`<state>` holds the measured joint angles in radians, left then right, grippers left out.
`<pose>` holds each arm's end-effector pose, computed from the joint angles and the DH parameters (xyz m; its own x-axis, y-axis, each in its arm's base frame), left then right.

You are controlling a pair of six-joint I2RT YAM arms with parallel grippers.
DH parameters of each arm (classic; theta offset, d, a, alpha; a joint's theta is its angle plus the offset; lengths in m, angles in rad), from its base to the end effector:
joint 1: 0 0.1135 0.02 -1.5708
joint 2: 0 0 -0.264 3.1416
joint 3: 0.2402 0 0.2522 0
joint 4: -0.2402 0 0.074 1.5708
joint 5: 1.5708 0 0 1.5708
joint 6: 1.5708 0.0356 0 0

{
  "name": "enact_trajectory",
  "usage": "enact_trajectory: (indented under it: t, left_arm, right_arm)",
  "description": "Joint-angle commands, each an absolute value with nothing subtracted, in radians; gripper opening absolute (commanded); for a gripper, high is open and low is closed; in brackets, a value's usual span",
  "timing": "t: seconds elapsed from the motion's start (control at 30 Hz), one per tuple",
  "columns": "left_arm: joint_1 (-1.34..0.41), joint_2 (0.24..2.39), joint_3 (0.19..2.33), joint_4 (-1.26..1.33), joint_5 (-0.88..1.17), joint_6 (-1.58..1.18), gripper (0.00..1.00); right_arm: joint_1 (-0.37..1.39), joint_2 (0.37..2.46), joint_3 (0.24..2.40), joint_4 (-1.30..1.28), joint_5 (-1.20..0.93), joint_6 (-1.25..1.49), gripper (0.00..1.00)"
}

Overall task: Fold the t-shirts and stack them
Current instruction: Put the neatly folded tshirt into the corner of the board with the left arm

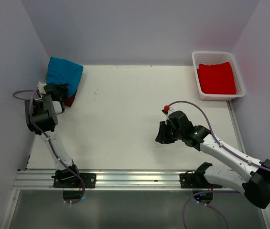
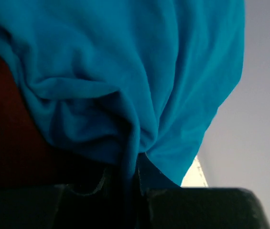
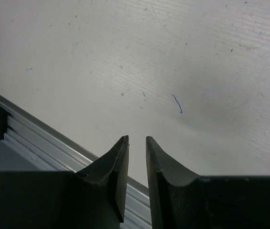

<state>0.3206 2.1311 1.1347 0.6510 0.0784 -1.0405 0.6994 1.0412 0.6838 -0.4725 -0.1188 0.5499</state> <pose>0.4249 0.1382 0.1270 0.0482 -0.8902 -0.4530 -0.4007 0.3983 -0.8251 0.1587 0.1390 0.2312 -0.8474 -0.0348 -0.5297 -0.3021 0.8522 0.4273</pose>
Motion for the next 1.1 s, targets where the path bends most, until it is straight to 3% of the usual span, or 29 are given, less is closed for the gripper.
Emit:
enact_trajectory:
  t: [0.0,0.2,0.3,0.4,0.43,0.53,0.63,0.73,0.8,0.87,0.9,0.93,1.07]
  left_arm:
    - [0.331,2.060,1.049,0.787,0.019,-1.138,0.00]
    - [0.333,2.005,1.109,0.687,-0.015,-1.112,0.00]
    - [0.331,1.942,1.077,0.722,-0.005,-1.132,0.00]
    - [0.328,1.771,1.043,0.597,-0.076,-1.176,0.36]
    - [0.322,1.716,1.025,0.556,-0.107,-1.175,0.58]
    - [0.263,1.522,1.023,0.366,-0.234,-1.158,1.00]
    - [0.207,1.421,1.003,0.316,-0.233,-1.181,1.00]
    - [0.186,1.416,1.002,0.453,-0.215,-1.152,1.00]
    - [0.186,1.495,1.041,0.486,-0.198,-1.109,0.96]
    - [0.210,1.634,1.127,0.555,-0.131,-1.075,0.48]
    - [0.225,1.684,1.159,0.552,-0.064,-1.092,0.18]
    - [0.241,1.736,1.186,0.557,-0.039,-1.107,0.00]
    - [0.282,2.016,1.281,0.546,-0.005,-1.101,0.00]
  right_arm:
    - [0.698,1.005,0.687,-0.503,-0.101,0.558,0.25]
    - [0.698,0.992,0.643,-0.469,-0.112,0.571,0.27]
    - [0.698,0.994,0.638,-0.456,-0.117,0.571,0.34]
    - [0.698,1.011,0.641,-0.452,-0.115,0.558,0.46]
    - [0.698,1.017,0.643,-0.449,-0.115,0.555,0.51]
    - [0.698,1.045,0.646,-0.416,-0.127,0.551,0.56]
    - [0.698,1.081,0.655,-0.381,-0.143,0.551,0.58]
    - [0.698,1.100,0.660,-0.361,-0.159,0.558,0.58]
    - [0.698,1.083,0.652,-0.362,-0.156,0.558,0.52]
    - [0.698,1.065,0.643,-0.364,-0.156,0.560,0.43]
    - [0.698,1.040,0.631,-0.364,-0.156,0.564,0.27]
    - [0.698,1.029,0.626,-0.367,-0.155,0.571,0.23]
    - [0.698,0.967,0.606,-0.391,-0.144,0.587,0.13]
